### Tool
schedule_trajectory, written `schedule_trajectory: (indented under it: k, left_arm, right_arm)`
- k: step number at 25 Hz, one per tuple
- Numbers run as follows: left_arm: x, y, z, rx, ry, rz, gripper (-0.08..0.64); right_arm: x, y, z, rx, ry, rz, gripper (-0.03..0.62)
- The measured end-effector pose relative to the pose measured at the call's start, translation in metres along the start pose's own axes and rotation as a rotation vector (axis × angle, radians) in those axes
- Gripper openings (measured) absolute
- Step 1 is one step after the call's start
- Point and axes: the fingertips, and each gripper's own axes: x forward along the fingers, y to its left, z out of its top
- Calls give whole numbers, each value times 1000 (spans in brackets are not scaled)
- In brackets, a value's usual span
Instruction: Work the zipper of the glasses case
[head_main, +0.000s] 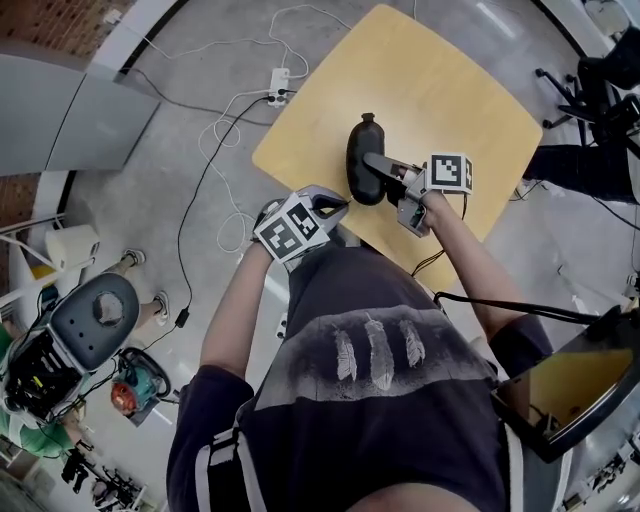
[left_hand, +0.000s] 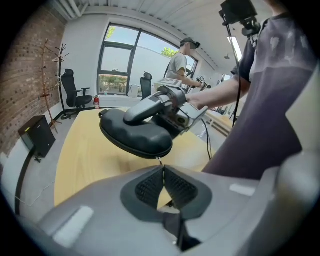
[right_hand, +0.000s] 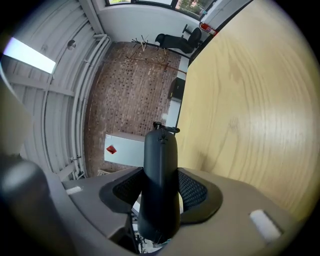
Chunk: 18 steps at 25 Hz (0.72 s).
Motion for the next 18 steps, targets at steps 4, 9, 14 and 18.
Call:
schedule_trajectory:
  k: [4,9,14,18]
  left_arm:
    - [14,10,-11,-64,35,77,1]
    - [31,23,-16,-126,59,122,2]
    - [53,14,-12,-143,73,98,2]
    - [66,13,-10,-173,87,105,2]
  right_arm:
    - [3,-15,-4,38,-4,-32,219]
    - [10,-40,4,38,-8,-98,224]
    - [12,-56,5,-16,25,-186,227]
    - [9,-68,8,-50,24,-250,227]
